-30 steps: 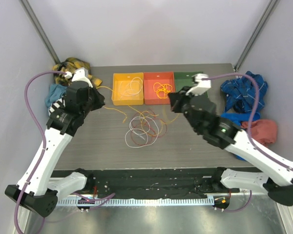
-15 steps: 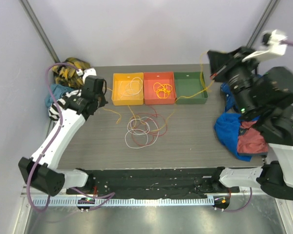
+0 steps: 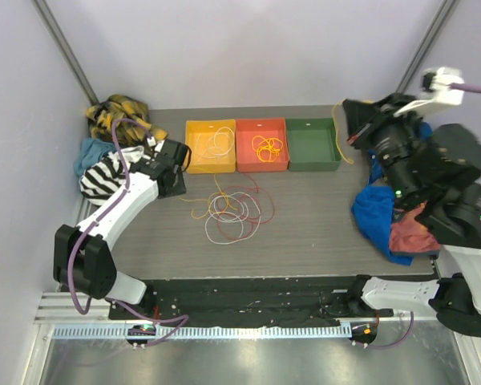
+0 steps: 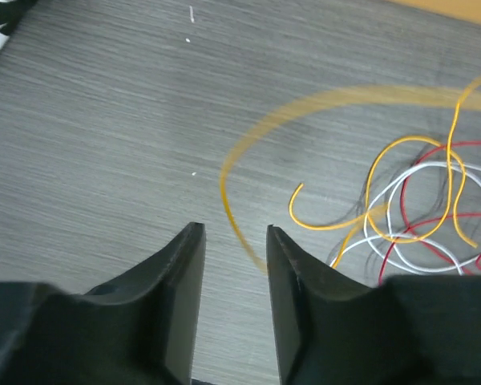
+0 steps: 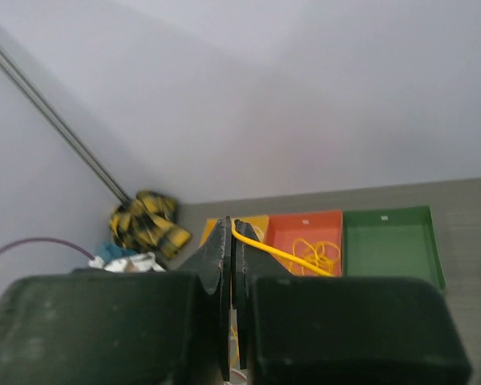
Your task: Untangle the cables
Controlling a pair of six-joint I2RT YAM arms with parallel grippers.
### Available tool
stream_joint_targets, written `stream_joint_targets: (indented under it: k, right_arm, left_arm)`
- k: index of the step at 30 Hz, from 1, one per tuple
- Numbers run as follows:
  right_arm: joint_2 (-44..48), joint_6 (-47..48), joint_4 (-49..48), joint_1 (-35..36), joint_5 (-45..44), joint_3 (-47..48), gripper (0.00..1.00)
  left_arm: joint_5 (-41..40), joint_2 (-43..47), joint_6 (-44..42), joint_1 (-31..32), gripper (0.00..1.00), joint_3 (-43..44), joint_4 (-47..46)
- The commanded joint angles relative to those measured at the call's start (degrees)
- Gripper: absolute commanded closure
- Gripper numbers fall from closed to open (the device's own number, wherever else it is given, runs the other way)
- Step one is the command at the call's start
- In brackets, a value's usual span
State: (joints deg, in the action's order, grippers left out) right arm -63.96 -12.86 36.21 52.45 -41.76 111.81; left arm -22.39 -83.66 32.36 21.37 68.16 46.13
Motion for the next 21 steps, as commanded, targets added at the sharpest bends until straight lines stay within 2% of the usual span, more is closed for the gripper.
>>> stream_joint_targets:
  k: [1,2,3,4,7,11,18,21]
  right_arm:
    - [1.6,-2.8,-2.3,-0.1,-1.8,-11.2,0.99]
    - [2.5,-3.1,-2.5,0.1,-2.0,-12.8,0.99]
    - [2.9,-3.0,-3.3,0.0,-2.3,-14.3,0.99]
    - [3.1,-3.0,-3.8,0.1,-2.6,-15.7,0.99]
    - [3.2,-2.1,-5.3,0.1,-4.0,-19.2,0.99]
    - [1.0,0.7,-7.6,0.0,-5.1,-18.4,0.99]
    - [-10.3,8.9,-14.1,-0.7,-4.6,-10.6,0.99]
    - [-14.5,9.3,-15.8,-2.8,-2.2,-7.1,0.99]
  left_arm:
    - [2.4,5.8,1.0,0.1,0.53,-2.8,-4.4]
    - [2.7,6.2,1.0,0.1,0.47,-3.1,-4.8]
    - [3.3,6.6,1.2,0.1,0.08,-4.0,-5.5]
    - [3.7,6.8,1.5,0.0,0.00,-4.3,-5.6]
    - [4.6,7.3,2.6,0.1,0.00,-5.6,-6.0]
    - [6.0,9.0,4.8,0.1,0.00,-7.9,-7.4]
    - [8.5,14.8,7.5,0.1,0.00,-11.4,-9.5]
    - [7.6,15.9,7.1,0.1,0.00,-11.6,-8.8]
